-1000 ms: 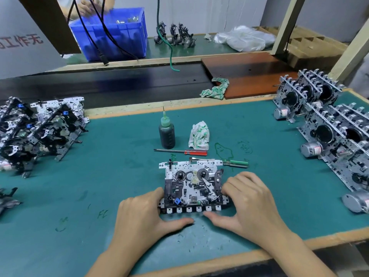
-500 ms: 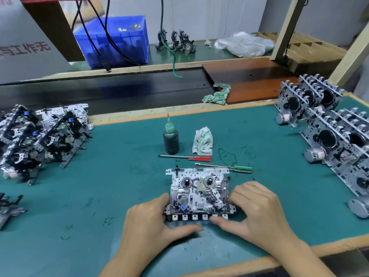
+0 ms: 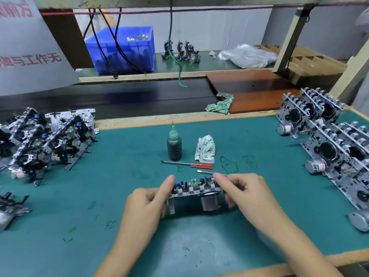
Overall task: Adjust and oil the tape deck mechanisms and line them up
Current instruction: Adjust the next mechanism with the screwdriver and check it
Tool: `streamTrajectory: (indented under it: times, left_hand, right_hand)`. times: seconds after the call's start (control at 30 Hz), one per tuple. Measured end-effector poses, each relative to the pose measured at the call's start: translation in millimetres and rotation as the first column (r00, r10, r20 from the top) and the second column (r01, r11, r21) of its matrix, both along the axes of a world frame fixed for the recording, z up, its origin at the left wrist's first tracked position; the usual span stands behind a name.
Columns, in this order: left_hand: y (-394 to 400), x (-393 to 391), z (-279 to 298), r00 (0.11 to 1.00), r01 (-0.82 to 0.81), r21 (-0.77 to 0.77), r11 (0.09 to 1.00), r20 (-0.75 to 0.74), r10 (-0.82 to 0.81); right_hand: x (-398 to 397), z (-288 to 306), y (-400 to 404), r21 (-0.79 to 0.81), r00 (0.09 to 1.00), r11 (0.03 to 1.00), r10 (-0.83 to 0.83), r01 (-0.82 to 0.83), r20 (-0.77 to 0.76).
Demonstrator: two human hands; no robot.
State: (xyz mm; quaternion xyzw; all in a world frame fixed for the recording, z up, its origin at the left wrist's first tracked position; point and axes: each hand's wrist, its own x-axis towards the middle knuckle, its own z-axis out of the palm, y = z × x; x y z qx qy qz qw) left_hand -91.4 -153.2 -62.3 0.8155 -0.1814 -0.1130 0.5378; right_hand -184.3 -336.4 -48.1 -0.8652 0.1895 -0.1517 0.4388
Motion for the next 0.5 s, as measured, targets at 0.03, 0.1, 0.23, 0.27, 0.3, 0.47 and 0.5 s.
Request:
streamTrajectory:
  times: [0.03, 0.1, 0.23, 0.27, 0.3, 0.47, 0.5]
  left_hand:
    - [-2, 3, 2, 1.0, -0.011, 0.025, 1.0, -0.007, 0.011]
    - [-5, 9, 4, 0.999, -0.039, 0.062, 0.997, -0.01, 0.04]
    - [-12, 17, 3, 0.991, -0.101, 0.166, 0.981, 0.107, 0.084]
    - [-13, 18, 2, 0.981, -0.13, 0.23, 0.965, 0.172, 0.091]
    - [-14, 18, 2, 0.965, -0.168, 0.297, 0.94, 0.245, 0.095]
    - [-18, 29, 12, 0.813, -0.213, 0.217, 0.953, 0.581, 0.049]
    - [-19, 32, 14, 0.806, -0.122, 0.15, 0.981, 0.591, 0.009]
  right_hand:
    - [4, 2, -1, 0.027, 1.0, 1.0, 0.002, -0.001, -0.018]
    - [13, 4, -3, 0.049, 0.999, 0.999, -0.001, 0.004, -0.048]
    - [20, 2, -4, -0.073, 0.996, 0.996, -0.048, 0.043, -0.072]
    - [19, 1, -5, -0.125, 0.996, 0.991, -0.062, 0.053, -0.066]
    - [19, 1, -5, -0.19, 0.994, 0.98, -0.077, 0.063, -0.072]
    - [22, 8, -22, -0.525, 0.991, 0.847, -0.13, 0.087, -0.045]
    - [23, 8, -27, -0.456, 0.998, 0.889, -0.06, 0.044, -0.019]
